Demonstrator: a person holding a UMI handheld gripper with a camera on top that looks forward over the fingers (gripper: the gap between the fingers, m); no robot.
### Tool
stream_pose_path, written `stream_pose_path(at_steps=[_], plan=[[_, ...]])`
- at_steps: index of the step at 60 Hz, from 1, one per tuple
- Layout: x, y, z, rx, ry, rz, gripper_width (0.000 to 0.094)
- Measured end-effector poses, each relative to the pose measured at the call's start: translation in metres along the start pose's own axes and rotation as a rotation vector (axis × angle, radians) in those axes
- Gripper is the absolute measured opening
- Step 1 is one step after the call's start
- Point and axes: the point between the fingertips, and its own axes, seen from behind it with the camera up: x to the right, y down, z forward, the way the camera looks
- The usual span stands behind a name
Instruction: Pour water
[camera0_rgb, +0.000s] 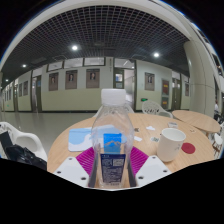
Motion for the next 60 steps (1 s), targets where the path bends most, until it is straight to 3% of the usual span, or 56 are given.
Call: stream_pose_path(at_steps=[11,17,25,37,46,51,52,60], plan=[[0.0,-0.001,0.002,-0.003,-0.026,0.046,0.0328],[-0.005,-0.006,0.005,-0.031,-0.089,0.177,0.0326],[-0.003,-0.046,0.013,-0.014,-0.19,0.655,0.0327],[0.02,-0.106,0.025,0.081,-0.347,1.36,0.0335],[0.051,-0.144,0.018,0.172,-0.326,1.706,0.035],[0.064,-0.126,0.012,0.164,-0.366,1.844,0.0351],[0.053,-0.151,0.014,0.157,-0.365,1.867,0.0351],[0.047,-0.148,0.011,0.108,-0.384,1.97,0.0363]])
